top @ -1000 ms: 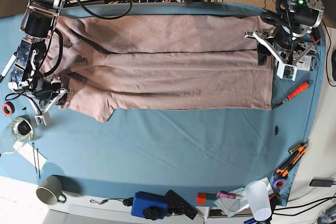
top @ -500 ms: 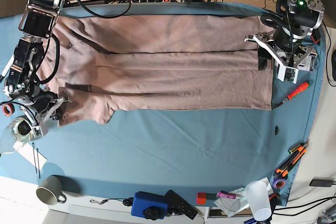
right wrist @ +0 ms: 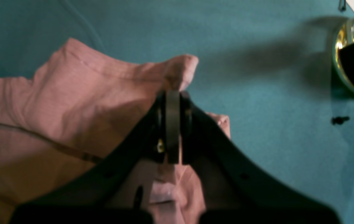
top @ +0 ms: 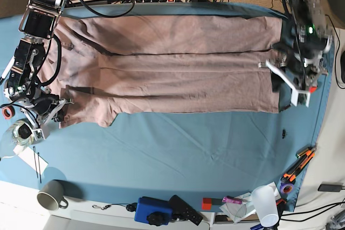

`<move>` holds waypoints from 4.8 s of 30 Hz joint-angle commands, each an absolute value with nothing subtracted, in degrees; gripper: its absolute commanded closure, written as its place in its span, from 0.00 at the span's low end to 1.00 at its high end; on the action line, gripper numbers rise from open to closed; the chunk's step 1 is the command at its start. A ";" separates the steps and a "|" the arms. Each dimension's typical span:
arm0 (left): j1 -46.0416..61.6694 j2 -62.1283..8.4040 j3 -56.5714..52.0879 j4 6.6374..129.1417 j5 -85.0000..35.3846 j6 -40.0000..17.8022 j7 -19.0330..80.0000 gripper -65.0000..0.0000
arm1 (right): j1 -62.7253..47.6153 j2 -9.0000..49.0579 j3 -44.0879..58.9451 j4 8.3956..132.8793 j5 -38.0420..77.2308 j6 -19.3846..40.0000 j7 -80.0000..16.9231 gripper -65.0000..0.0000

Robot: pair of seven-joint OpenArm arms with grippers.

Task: Fold the T-shirt properly
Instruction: 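Move the left gripper along the shirt edge and grasp the hem corner, then lift both hem corners and fold the shirt lengthwise over itself, then lay the folded edge down with both grippers and release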

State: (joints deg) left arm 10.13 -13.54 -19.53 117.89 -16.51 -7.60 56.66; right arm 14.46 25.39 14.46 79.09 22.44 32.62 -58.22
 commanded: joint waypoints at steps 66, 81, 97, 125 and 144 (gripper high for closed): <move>-1.43 -14.46 -23.18 101.36 -34.54 -15.77 73.08 1.00 | 3.11 26.63 36.21 92.05 48.16 40.00 -66.98 1.00; 6.48 -14.46 -29.93 107.20 -44.99 -20.88 75.02 1.00 | -12.95 26.41 45.47 104.38 50.15 40.00 -67.35 1.00; 12.80 -14.44 -30.20 111.00 -43.70 -20.84 75.64 1.00 | -22.24 26.15 51.99 105.43 55.68 40.00 -73.67 1.00; 21.30 -14.17 -36.40 113.86 -50.72 -22.55 77.12 0.51 | -25.26 19.57 52.84 105.43 56.84 40.00 -80.00 0.75; 22.50 -13.02 -36.38 118.43 -42.54 -18.39 71.99 0.44 | -22.76 19.70 64.25 105.43 65.49 40.00 -79.59 0.72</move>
State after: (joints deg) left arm 22.52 -12.27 -36.12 117.67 -42.09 -18.39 72.86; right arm -22.70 18.39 63.75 104.60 64.42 39.94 -80.62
